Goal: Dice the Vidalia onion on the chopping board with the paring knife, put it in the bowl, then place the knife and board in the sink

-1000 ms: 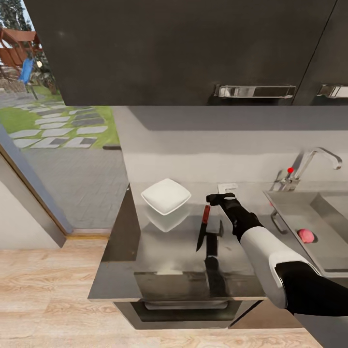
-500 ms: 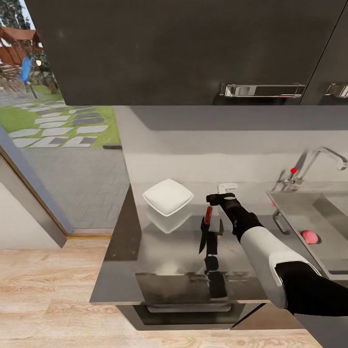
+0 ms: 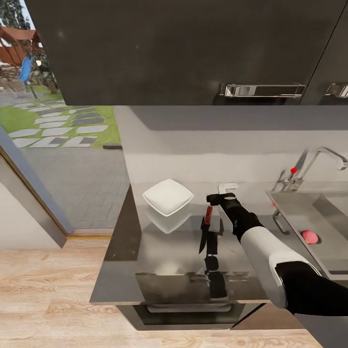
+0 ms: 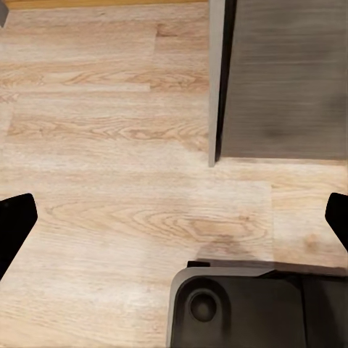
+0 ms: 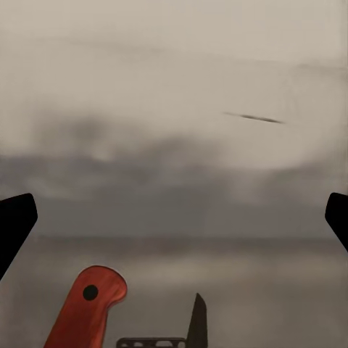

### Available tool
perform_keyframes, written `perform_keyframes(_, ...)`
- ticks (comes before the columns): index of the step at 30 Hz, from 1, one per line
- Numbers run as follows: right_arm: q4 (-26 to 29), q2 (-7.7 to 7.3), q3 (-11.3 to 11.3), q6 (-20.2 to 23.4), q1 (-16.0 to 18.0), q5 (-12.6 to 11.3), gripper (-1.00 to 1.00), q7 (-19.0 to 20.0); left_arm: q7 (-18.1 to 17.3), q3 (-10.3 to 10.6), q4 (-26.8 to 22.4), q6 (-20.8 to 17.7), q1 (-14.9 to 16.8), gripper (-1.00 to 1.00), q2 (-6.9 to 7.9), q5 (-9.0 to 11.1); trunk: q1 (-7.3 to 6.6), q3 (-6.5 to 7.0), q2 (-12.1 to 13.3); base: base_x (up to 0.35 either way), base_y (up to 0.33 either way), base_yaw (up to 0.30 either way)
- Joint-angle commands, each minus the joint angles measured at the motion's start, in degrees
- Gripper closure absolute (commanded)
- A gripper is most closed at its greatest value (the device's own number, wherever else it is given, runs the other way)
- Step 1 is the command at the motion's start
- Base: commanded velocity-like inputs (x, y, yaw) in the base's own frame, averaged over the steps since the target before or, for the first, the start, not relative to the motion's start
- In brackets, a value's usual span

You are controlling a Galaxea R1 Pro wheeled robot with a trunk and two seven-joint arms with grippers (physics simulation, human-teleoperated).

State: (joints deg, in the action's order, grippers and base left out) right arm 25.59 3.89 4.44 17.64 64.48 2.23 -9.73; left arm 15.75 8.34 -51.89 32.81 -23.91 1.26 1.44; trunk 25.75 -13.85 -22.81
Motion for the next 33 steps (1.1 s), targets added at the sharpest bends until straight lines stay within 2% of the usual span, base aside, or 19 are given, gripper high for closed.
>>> perform_keyframes(1, 0.1, -0.02, 0.3, 0.5, 0.0, 0.2, -1.0, -0.3, 0.4, 0.3, 0.0, 0.1, 0.0, -1.0, 0.07, 0.1, 0.04, -0.1, -0.1, 0.0, 0.0, 0.0)
perform_keyframes(19, -0.6, -0.37, 0.3, 0.4, 0.0, 0.3, -1.0, -0.5, 0.4, 0.3, 0.5, 0.0, 0.0, -1.0, 0.05, 0.1, 0.04, -0.1, -0.1, 0.0, 0.0, 0.0)
perform_keyframes(26, -1.9, -0.46, 0.3, -1.8, 0.0, 0.2, -1.0, -0.5, 0.3, 0.3, 0.6, -0.1, 0.0, -1.0, 0.05, 0.1, 0.04, -0.27, -0.1, 0.0, 0.0, 0.0)
perform_keyframes(33, -2.2, -0.47, 0.3, -2.1, 0.0, 0.2, -1.0, -0.4, 0.3, 0.3, 0.6, -0.1, 0.0, -1.0, 0.05, 0.1, 0.04, -0.74, -0.1, 0.0, 0.0, 0.0)
